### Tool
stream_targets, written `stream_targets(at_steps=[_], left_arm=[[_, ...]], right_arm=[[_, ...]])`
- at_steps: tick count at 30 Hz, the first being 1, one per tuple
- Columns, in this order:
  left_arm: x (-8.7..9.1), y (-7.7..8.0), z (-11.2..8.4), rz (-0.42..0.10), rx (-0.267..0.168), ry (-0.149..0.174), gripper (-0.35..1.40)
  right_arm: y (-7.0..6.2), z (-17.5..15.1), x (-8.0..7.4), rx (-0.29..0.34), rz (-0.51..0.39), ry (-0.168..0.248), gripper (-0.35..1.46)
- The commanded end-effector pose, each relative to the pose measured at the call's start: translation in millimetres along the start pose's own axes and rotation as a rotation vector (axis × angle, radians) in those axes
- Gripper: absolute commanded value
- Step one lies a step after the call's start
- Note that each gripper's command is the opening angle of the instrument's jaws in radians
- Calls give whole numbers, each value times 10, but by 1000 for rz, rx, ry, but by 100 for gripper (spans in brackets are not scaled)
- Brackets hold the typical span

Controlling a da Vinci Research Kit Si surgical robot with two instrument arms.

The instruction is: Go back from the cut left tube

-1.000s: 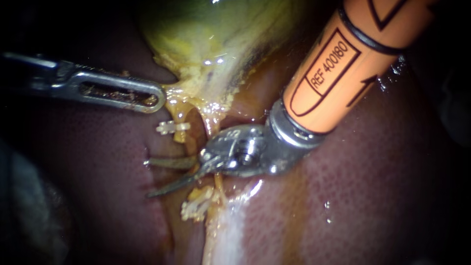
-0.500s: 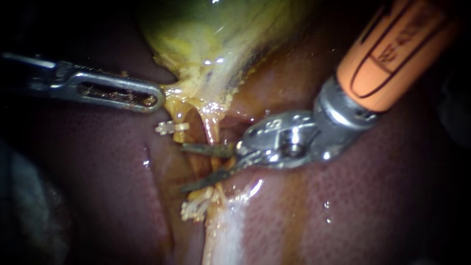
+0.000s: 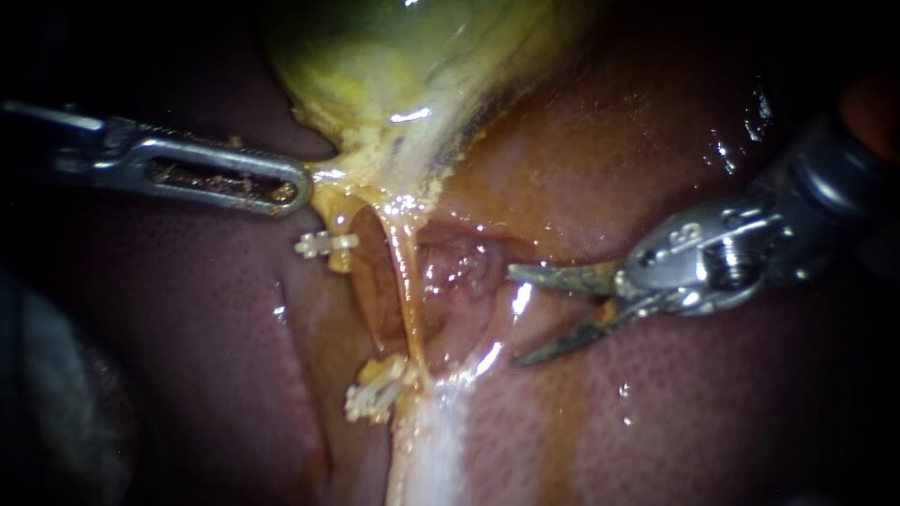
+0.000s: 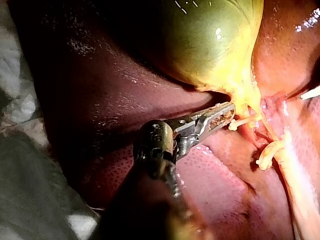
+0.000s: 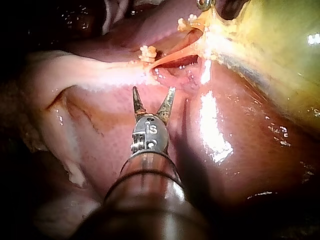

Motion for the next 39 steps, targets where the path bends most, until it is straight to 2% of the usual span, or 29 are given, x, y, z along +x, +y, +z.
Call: stream_targets(at_steps=[1,7,13,28,39], left_arm=[[0,0,0,0,0,0,-35],[0,0,0,0,0,0,-35],[-4,-2,7,3,2,1,-35],[-25,-15,56,9,-22,-18,-35],[-26,-17,58,5,-24,-19,-35]], right_arm=[[1,-3,-3,-4,-4,2,145],[8,-10,-13,-38,-9,2,145],[9,-13,-13,-48,-4,2,145],[16,-24,-11,-48,5,1,145],[16,-24,-10,-50,8,1,145]])
